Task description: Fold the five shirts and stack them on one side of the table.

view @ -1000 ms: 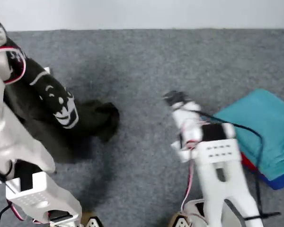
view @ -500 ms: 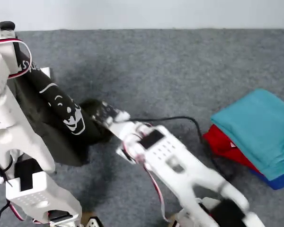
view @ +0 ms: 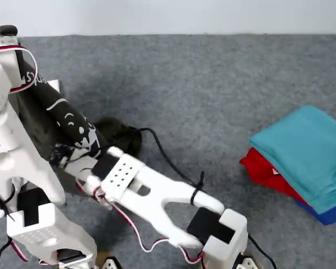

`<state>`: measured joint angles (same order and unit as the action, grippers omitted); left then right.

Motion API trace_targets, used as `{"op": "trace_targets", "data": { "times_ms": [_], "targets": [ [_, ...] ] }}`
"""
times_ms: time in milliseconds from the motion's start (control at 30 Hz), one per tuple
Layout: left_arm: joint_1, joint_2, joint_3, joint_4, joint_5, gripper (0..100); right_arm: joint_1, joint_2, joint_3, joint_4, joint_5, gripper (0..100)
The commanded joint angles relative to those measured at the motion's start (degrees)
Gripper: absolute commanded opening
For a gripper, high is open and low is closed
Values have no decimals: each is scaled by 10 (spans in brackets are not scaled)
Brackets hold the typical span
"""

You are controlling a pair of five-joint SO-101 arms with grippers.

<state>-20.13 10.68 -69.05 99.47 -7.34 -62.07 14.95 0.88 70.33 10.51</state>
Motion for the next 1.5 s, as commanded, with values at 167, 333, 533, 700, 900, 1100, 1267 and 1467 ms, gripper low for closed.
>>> {"op": "trace_targets", "data": {
  "times_ms": [167,333,533,700,900,1100,1267,1467],
  "targets": [
    [-3,-17,1,11,4,13,-15,3,-18,-87,-8,151],
    [-3,-20,1,11,4,13,-15,58,-21,-161,-8,151],
    [-3,-20,1,11,4,13,-20,84,-35,-190,-6,113],
    [-3,-18,1,11,4,13,-9,80,-48,-189,-6,21],
    [-3,-18,1,11,4,13,56,75,-53,-118,48,9],
    [-3,-17,1,11,4,13,146,32,-73,1,54,9],
    [-3,-17,1,11,4,13,170,-15,-69,60,56,9],
    [-2,-18,1,11,4,13,229,-56,-70,118,57,9]
  ]
}}
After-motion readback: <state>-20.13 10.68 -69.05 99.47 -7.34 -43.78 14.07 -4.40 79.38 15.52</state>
